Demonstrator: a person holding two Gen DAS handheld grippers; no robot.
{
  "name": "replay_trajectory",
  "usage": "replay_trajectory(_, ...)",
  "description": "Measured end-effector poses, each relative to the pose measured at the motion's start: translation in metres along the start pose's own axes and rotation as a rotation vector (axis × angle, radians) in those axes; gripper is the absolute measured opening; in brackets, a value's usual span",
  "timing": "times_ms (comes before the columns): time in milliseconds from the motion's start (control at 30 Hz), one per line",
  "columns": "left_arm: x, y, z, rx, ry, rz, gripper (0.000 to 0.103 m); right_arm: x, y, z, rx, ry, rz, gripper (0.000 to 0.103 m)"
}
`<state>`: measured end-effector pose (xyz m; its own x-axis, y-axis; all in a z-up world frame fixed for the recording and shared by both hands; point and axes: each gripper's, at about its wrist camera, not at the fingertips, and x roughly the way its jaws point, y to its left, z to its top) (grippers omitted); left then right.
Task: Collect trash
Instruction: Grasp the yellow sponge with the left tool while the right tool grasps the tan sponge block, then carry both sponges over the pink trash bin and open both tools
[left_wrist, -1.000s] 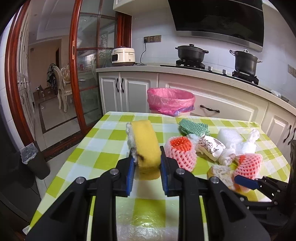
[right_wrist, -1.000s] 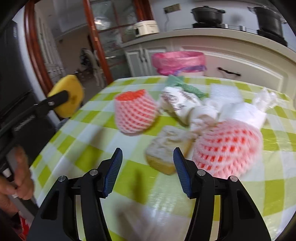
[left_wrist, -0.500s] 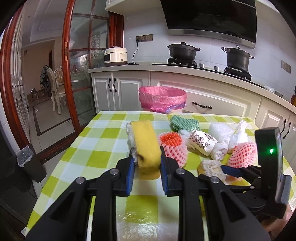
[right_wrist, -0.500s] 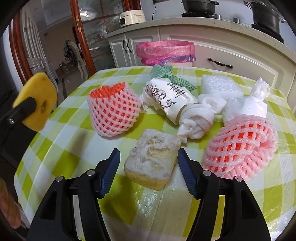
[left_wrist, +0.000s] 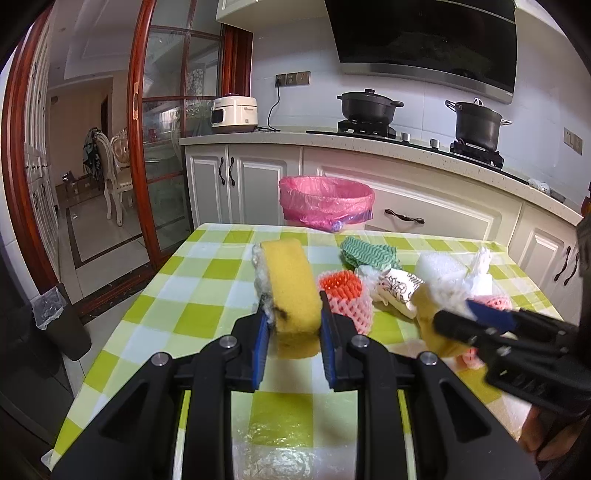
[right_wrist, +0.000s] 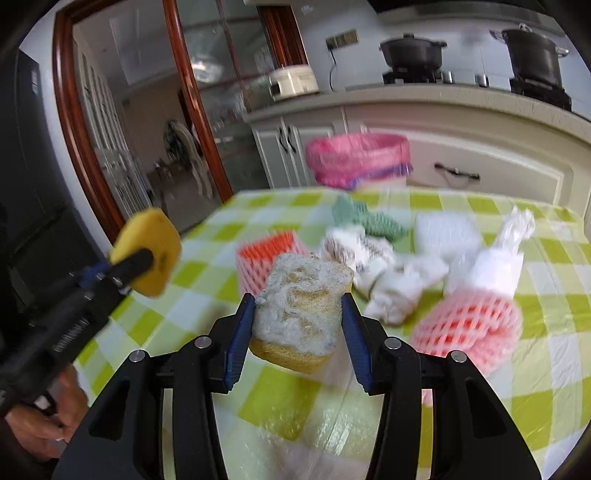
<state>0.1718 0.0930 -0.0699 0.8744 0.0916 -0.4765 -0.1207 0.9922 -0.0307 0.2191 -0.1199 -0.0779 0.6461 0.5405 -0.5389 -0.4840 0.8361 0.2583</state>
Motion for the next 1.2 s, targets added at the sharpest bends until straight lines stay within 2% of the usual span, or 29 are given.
replay_trajectory(300,0.005,-0.014,0.016,0.024,-0.007,-0.03,0.024,-0.02,-0.021,0.029,0.02,-0.074,-0.005,0.046)
replay_trajectory(667,0.033,-0.045,0.078,0.046,-0.073,-0.097,0.024,-0.013,-0.049,0.088,-0.021,-0.154,-0.018,0.046)
replay_trajectory(1000,0.074,-0.053,0.135,0.029,-0.116,-0.119,0.024,0.02,-0.077,0.148,-0.066,-0.197,-0.044,0.046)
replay_trajectory(1200,0.119,-0.055,0.168,0.034,-0.105,-0.146,0.024,0.059,-0.087,0.182,-0.111,-0.188,-0.049,0.046)
